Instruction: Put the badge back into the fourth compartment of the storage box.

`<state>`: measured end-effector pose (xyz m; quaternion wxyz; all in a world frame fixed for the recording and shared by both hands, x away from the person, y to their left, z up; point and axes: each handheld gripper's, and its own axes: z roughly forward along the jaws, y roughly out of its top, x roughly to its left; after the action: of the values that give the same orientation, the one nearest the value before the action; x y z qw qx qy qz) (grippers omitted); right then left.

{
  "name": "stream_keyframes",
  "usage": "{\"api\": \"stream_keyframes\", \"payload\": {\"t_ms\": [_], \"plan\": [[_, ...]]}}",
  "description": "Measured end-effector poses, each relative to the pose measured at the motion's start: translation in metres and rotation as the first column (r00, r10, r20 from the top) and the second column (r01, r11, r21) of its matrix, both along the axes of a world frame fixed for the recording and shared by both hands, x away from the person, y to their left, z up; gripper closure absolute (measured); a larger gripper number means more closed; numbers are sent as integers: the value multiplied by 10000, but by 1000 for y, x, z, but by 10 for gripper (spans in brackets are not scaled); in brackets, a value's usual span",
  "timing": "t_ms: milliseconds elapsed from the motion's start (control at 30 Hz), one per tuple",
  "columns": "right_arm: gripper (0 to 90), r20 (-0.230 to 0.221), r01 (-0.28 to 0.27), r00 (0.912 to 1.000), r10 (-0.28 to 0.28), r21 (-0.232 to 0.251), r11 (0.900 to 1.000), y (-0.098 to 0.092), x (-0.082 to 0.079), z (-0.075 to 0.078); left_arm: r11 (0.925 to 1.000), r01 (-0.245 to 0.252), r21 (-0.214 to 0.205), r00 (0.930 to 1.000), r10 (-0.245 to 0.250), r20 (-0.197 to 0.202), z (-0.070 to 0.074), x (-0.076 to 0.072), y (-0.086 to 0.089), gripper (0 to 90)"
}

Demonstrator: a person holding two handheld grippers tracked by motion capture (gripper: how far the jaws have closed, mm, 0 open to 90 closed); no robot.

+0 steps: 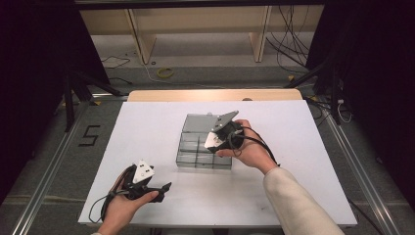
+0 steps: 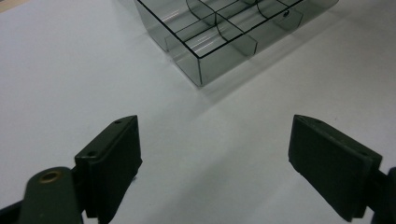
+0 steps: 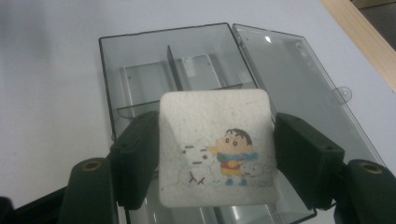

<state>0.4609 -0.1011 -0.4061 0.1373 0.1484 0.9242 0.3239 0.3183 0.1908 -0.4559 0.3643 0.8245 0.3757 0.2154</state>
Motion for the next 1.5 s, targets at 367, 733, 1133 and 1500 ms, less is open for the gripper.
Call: {"api": "stream_keyframes", "payload": {"t_ms": [367, 733, 1133, 1500], "plan": [[338, -116, 18, 9999, -19, -114, 9999, 23, 1, -4, 10000, 2, -36, 10000, -2, -17, 0, 0, 0, 164], [338, -93, -272, 9996, 267, -478, 9985, 51, 2, -13, 10000, 7, -50, 10000, -7, 8, 0, 0, 0, 164], [338, -187, -218, 9996, 207, -640, 9977, 71, 1, -20, 10000, 12, -39, 10000, -12, -6, 0, 0, 0, 164], [338, -293, -248, 9993, 221, -954, 9951, 86, 0, -29, 10000, 23, -52, 10000, -23, -4, 0, 0, 0, 164]]}}
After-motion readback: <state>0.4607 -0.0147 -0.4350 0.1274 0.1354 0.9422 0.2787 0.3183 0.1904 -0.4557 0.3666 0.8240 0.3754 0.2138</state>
